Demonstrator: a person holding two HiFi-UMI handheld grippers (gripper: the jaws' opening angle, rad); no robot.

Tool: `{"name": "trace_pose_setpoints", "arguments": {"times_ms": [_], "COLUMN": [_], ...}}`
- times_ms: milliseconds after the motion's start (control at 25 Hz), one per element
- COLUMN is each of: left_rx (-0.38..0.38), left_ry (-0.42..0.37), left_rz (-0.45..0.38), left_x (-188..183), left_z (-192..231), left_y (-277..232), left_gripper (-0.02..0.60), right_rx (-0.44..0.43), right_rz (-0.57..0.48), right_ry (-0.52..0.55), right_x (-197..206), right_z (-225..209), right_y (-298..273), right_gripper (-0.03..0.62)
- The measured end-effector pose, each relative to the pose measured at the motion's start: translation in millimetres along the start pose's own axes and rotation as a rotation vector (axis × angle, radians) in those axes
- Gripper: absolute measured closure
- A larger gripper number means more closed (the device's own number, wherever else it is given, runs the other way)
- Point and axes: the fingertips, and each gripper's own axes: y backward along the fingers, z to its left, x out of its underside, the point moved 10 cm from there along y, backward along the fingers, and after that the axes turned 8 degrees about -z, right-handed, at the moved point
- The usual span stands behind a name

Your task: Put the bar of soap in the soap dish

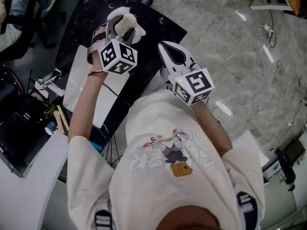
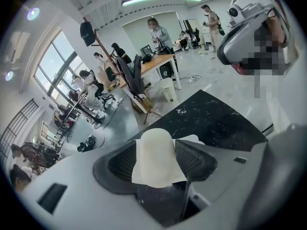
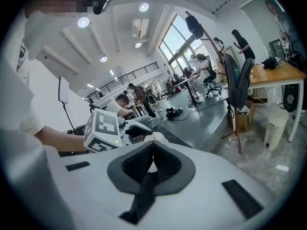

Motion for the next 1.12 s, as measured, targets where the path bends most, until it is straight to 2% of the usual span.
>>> {"name": "trace_pose_setpoints", "arguments": {"times_ms": [240,560,640,720,800,840,880,920,1040,1120], "left_rx": [0.011,-0.007,-0.012,-0.012,-0.012,-0.011,-0.010,-0.009,-0.005,-0.003], "left_ry": [0.080,0.098,0.112,0.118,0.114,0.111,0.110,0.111,0.120,0.126], "left_rz": [-0.005,-0.033,-0.036,-0.041,-0.045,-0.047,-0.049,-0.053,-0.062,-0.067], "left_x": [6,11,14,16,18,18,19,21,25,27], "left_z": [-6,-8,-6,-4,-2,-2,-2,-1,0,0], "left_y": [10,21,24,26,26,26,27,27,28,28], "left_gripper": [0.319,0.320,0.319,0.319,0.320,0.321,0.321,0.321,0.321,0.321], "right_rx": [-0.011,-0.059,-0.089,-0.141,-0.195,-0.214,-0.226,-0.238,-0.284,-0.293], "right_rz": [0.021,0.062,0.078,0.117,0.183,0.223,0.262,0.295,0.366,0.413], "right_ry": [0.009,0.076,0.110,0.193,0.270,0.264,0.211,0.112,-0.246,-0.364], "right_x": [7,6,8,9,9,9,8,8,9,11], "right_z": [-4,-4,-8,-15,-22,-27,-32,-38,-50,-52], "right_y": [-10,-40,-54,-72,-91,-100,-109,-118,-142,-154], "right_gripper": [0.588,0.588,0.586,0.583,0.551,0.532,0.510,0.508,0.467,0.407]}}
